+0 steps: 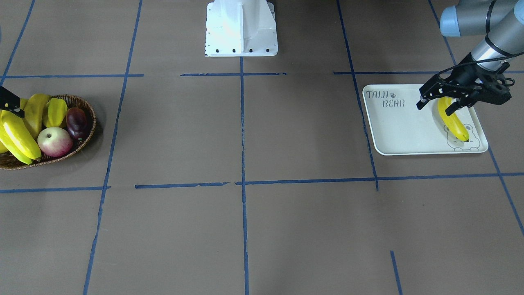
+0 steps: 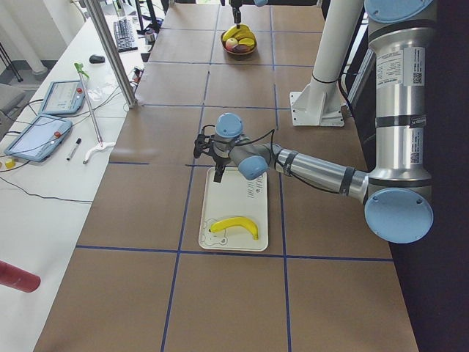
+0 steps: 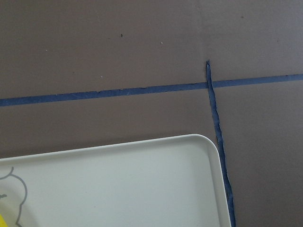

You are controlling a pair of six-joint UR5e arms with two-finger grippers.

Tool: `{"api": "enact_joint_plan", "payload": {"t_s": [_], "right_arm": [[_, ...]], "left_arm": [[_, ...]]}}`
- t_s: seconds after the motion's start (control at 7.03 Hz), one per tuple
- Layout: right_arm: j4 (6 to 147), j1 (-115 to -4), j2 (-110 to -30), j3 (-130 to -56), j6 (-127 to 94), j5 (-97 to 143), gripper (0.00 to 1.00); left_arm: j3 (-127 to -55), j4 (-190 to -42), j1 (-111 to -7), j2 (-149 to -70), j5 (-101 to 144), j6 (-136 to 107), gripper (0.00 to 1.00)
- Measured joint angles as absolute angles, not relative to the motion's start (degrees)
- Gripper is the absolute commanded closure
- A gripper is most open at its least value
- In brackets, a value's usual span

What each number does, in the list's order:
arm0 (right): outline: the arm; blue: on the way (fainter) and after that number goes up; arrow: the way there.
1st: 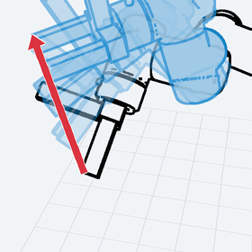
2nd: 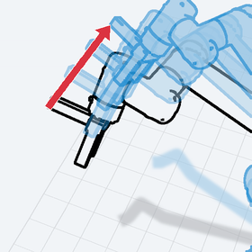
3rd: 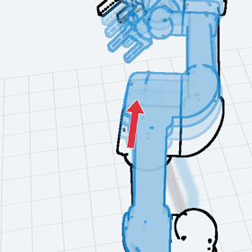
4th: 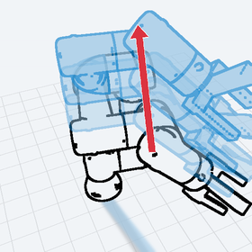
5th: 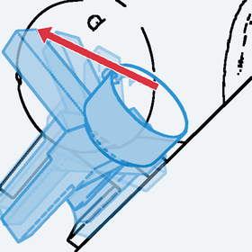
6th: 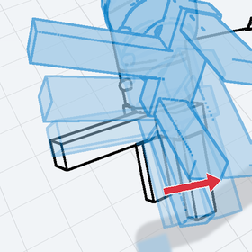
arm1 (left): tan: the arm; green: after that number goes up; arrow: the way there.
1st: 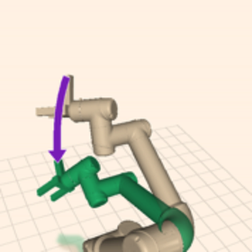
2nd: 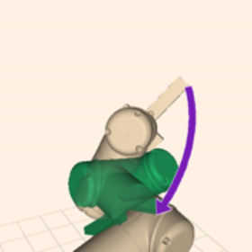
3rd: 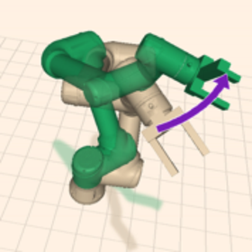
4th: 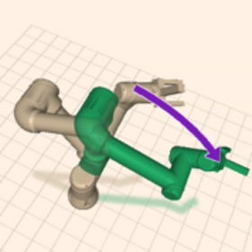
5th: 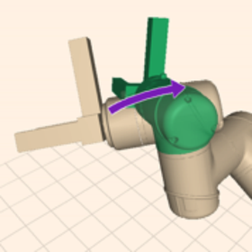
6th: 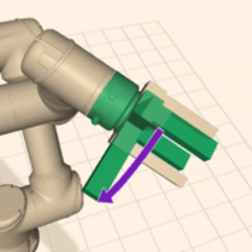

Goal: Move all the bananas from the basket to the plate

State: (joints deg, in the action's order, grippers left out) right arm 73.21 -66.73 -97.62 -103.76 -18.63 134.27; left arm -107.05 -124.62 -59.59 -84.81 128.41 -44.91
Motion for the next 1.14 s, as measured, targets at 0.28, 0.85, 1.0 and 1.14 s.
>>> {"api": "enact_joint_plan", "payload": {"t_s": [0.28, 0.85, 1.0, 1.14], "right_arm": [[73.20, -65.75, -98.07, -103.71, -18.63, 134.28, 0.22], [73.28, -65.46, -98.60, -103.65, -18.61, 134.30, 0.95], [73.20, -65.49, -98.64, -103.77, -18.55, 134.30, 0.98], [73.19, -65.59, -98.75, -104.27, -18.47, 134.36, 0.98]], "left_arm": [[-107.05, -124.63, -59.59, -84.81, 128.41, -44.91, 0.00], [-107.03, -124.63, -59.52, -84.82, 128.41, -44.80, 0.00], [-106.99, -124.63, -59.51, -84.81, 128.41, -44.77, 0.00], [-106.98, -124.63, -59.50, -84.81, 128.41, -44.75, 0.00]]}}
